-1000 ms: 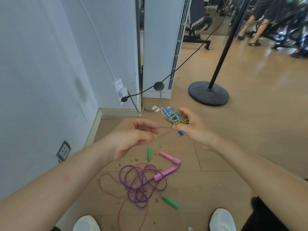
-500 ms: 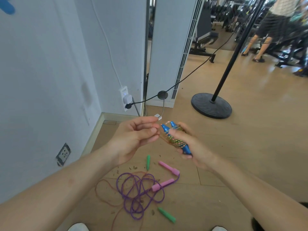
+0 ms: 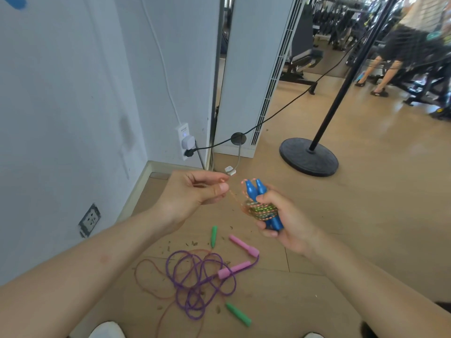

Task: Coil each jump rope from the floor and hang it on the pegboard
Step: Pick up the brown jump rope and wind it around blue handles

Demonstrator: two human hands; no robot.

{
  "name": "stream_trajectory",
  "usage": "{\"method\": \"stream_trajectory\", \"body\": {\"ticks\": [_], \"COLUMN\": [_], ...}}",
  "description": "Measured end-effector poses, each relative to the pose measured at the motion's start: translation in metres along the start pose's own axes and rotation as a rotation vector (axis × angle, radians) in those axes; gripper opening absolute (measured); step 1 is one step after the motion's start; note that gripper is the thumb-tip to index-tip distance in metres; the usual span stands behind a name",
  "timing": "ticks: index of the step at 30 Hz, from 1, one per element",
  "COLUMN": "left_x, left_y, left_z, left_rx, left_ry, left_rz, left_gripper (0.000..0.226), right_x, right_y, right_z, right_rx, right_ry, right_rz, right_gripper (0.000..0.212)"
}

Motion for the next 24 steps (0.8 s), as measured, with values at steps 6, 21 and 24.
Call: {"method": "stream_trajectory", "body": {"ticks": [6, 21, 24], "left_x": [-0.002, -0.002, 0.001], "left_y": [-0.015, -0.022, -0.024], "left_z": [0.01, 0.003, -0.004], "left_rx": [0.202, -0.217, -0.325], "left_ry": [0.054, 0.016, 0.029], "left_rz": [0.111, 0.316, 0.393], "left_gripper": [0.018, 0.029, 0.027], "right_x": [0.0, 0.005, 0.004], "right_y": [-0.007, -0.013, -0.013], "right_z": [-0.004, 0.014, 0.016], "right_rx": [-0.025, 0.436, 0.485], "right_ry": [-0.016, 0.155, 0.181], "right_rz": [0.063, 0.042, 0.057], "right_gripper": [0.027, 0.032, 0.028]}}
Point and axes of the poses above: each hand's wrist, its own x-axis away from the middle knuckle, its own y-axis out of the back of the hand, z = x × y, the point moved 8 cm from there along -x, towards the middle knuckle, and after that the axes turned 12 degrees about z, right-handed, at the moved point
